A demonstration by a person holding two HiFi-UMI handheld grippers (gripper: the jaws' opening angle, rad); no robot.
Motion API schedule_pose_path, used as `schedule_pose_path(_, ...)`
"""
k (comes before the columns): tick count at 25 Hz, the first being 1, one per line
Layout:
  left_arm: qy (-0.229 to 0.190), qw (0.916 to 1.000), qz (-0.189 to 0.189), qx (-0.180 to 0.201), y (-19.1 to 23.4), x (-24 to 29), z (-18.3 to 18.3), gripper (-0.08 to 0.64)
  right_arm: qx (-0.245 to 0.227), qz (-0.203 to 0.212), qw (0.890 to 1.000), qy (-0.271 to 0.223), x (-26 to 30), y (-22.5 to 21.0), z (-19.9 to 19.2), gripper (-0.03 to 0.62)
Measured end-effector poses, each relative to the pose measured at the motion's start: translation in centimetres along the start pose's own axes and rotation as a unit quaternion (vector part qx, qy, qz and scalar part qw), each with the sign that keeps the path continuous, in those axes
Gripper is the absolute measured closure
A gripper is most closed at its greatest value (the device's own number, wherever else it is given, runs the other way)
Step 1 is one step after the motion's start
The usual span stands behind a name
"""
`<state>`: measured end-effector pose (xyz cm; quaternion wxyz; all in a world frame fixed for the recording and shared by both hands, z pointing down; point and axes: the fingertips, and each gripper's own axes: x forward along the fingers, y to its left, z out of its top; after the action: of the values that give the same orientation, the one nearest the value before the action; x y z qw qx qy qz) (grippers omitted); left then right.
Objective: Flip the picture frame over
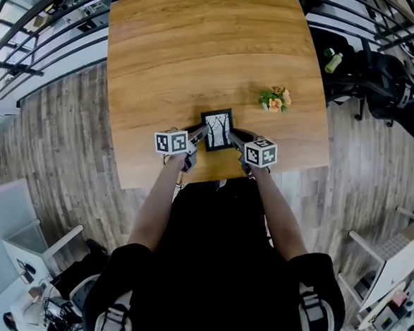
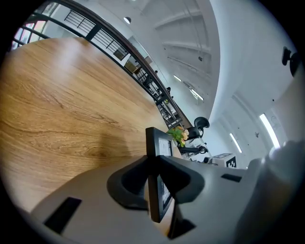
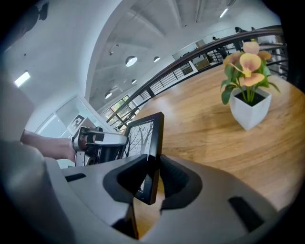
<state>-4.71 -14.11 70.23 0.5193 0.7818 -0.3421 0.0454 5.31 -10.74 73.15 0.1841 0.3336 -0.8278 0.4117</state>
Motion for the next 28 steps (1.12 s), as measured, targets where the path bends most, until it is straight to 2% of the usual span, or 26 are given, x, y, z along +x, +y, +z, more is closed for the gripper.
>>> schedule_pose_path(9, 0.012, 0.9993, 0.035, 0.012, 1.8, 1.4, -0.1, 0.477, -0.005, -0.009, 1.000, 0.022, 1.8, -1.5, -0.5, 0.502)
schedule_pose_path(13, 0.021, 0.9976, 0.058, 0.032, 2.5, 2.1, 0.0, 0.476, -0.008, -0.016, 0.999, 0.030, 2.1, -2.3, -0.7, 0.502)
schedule_pose_path(17, 0.027, 0.9969, 0.060, 0.042, 2.5, 2.7, -0.1, 0.472, -0.024, -0.024, 0.999, 0.035, 2.4, -2.8, -0.6, 0.500)
schedule_pose_path(28, 0.031, 0.9932, 0.096, 0.059, 4.6, 3.2, 0.3, 0.454, -0.048, -0.025, 0.998, 0.036, 3.7, -3.1, -0.3, 0.495)
